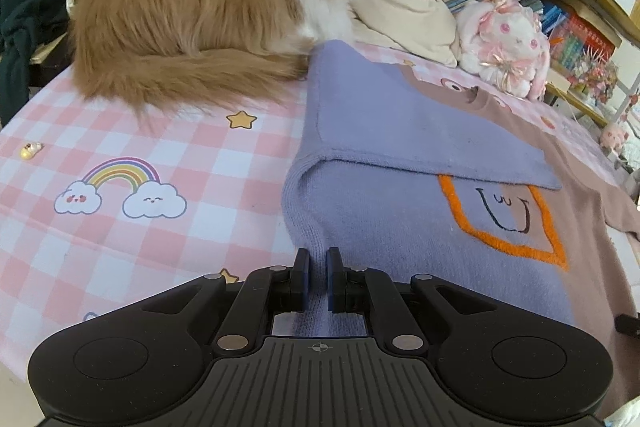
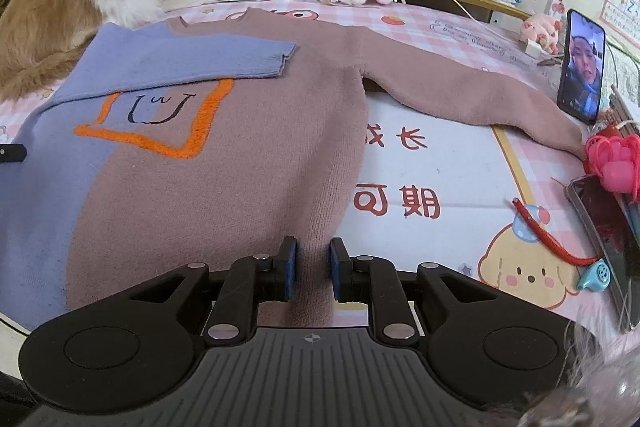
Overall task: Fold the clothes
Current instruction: 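Lay the lavender sleeve flat on the body and open the left gripper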
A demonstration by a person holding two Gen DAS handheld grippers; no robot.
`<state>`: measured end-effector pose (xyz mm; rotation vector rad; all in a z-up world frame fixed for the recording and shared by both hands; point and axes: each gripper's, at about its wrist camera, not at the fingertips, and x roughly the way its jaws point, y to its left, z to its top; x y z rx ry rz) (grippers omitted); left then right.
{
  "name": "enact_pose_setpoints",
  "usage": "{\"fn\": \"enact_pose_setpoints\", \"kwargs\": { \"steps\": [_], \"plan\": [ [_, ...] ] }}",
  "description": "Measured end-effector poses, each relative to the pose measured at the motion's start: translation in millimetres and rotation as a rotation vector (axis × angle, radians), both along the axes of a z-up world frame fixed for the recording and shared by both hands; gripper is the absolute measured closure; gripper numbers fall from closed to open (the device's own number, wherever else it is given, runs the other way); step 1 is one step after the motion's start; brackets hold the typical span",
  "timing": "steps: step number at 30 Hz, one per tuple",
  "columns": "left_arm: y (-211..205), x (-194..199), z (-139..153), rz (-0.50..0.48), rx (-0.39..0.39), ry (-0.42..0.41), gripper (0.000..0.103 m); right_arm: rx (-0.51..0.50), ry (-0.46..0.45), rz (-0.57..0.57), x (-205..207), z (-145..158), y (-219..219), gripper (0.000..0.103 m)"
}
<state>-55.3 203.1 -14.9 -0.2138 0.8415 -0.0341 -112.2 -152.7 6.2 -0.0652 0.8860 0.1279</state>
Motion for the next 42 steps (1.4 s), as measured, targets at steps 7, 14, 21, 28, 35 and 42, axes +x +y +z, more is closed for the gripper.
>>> {"fn": "enact_pose_setpoints", "kwargs": {
  "steps": [7, 14, 21, 28, 35, 42],
  "plan": [
    [-3.7, 10.4, -1.1, -0.016, 0.008, -0.008, 0.096, -0.007, -0.001, -0.01, 1.8, 0.5, 1.4, 0.087],
    [-3.8, 21.6, -0.6, -0.035, 0.01, -0.01, 0.096, -0.019, -0.013, -0.029, 10.1, -1.2, 3.8, 0.087],
    [2.8, 12.3, 2.3, -0.063, 0.027, 0.007, 0.095, 0.018, 0.007, -0.028, 6.2, 0.6, -0.6, 0.084],
    [-1.1, 7.9, 8.7, -0.016, 0.082, 0.01, 0.087, 0.022, 0.011, -0.023, 5.7, 4.6, -3.9, 0.062],
    [-29.1, 0.3, 28.7, -0.026, 0.146, -0.122, 0.056, 0.052, -0.056, -0.068, 10.1, 18.6, -21.0, 0.046],
    [-69.3, -0.7, 27.1, -0.075, 0.173, -0.127, 0.039, 0.069, -0.04, -0.109, 28.5, 13.1, -53.5, 0.043]
  ]
}}
